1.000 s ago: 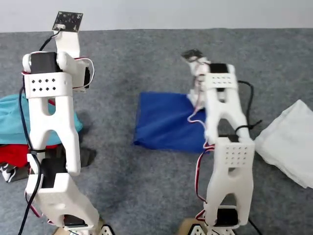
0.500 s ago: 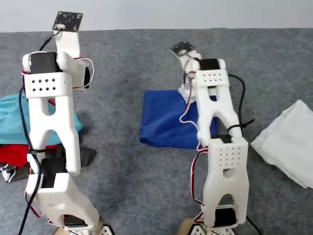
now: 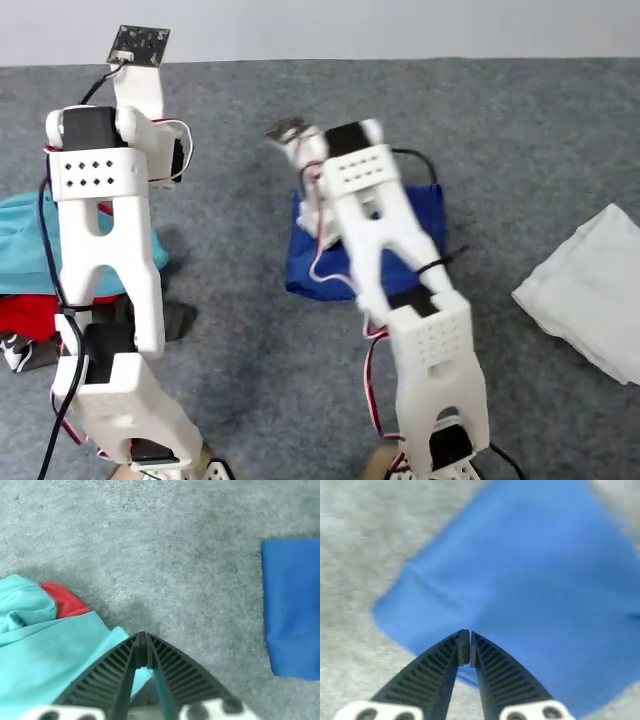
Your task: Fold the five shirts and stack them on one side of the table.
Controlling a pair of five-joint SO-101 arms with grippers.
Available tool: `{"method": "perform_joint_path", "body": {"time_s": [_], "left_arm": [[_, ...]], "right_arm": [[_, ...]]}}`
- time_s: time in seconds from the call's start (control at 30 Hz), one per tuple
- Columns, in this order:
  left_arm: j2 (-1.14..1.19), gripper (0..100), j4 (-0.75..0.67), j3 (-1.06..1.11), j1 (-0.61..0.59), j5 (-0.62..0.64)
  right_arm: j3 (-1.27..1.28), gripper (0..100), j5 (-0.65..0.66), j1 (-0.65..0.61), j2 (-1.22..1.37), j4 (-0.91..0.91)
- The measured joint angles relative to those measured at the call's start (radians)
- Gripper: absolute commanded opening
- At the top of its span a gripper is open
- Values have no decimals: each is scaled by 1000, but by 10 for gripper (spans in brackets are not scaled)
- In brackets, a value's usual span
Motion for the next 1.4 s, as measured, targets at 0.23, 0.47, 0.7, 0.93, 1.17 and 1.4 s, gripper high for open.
{"method": "perform_joint_path", "body": {"time_s": [0.23,0.47,0.7,0.93,1.17,1.4], "left_arm": [[0,6,0,0,-115,0],[0,6,2,0,-152,0],[0,6,2,0,-160,0],[-83,6,2,35,-160,49],[-184,6,2,236,-160,49],[-331,6,3,416,-160,49]], "right_arm": [[64,9,-8,-91,60,0],[20,9,-8,-92,110,2],[-11,9,-68,-92,-60,2],[133,9,-155,-38,-296,2],[284,94,-193,166,-344,2],[287,363,-367,316,-341,-5]]}}
